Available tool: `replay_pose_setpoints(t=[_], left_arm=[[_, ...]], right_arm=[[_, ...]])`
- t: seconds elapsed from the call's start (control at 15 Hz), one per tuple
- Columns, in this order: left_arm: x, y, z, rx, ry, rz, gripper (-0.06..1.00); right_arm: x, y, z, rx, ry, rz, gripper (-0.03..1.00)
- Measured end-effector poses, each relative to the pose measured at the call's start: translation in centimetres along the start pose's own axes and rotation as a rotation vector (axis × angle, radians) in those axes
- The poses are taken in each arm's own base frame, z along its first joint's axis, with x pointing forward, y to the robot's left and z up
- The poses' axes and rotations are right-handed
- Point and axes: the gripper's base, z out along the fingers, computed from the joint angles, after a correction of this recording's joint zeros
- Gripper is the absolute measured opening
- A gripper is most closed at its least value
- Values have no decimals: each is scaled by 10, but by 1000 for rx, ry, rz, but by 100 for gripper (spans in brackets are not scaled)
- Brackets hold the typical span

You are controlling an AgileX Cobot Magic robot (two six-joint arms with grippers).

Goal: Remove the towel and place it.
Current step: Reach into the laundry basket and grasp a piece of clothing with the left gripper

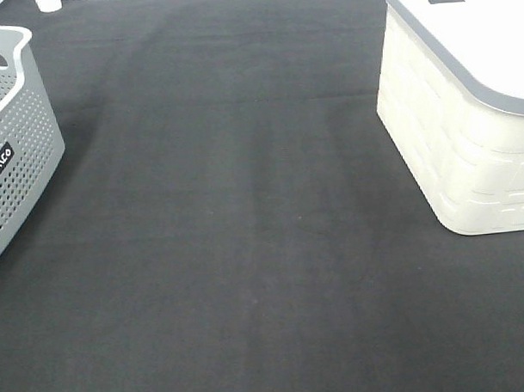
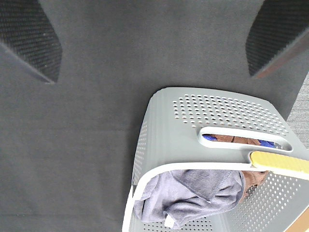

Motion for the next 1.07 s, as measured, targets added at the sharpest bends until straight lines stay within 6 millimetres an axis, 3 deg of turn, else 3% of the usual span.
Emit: replay_pose_setpoints(t=[1.07], left_arm=[[0,0,0,1,0,2,98]], right_arm=[[0,0,0,0,0,0,62]])
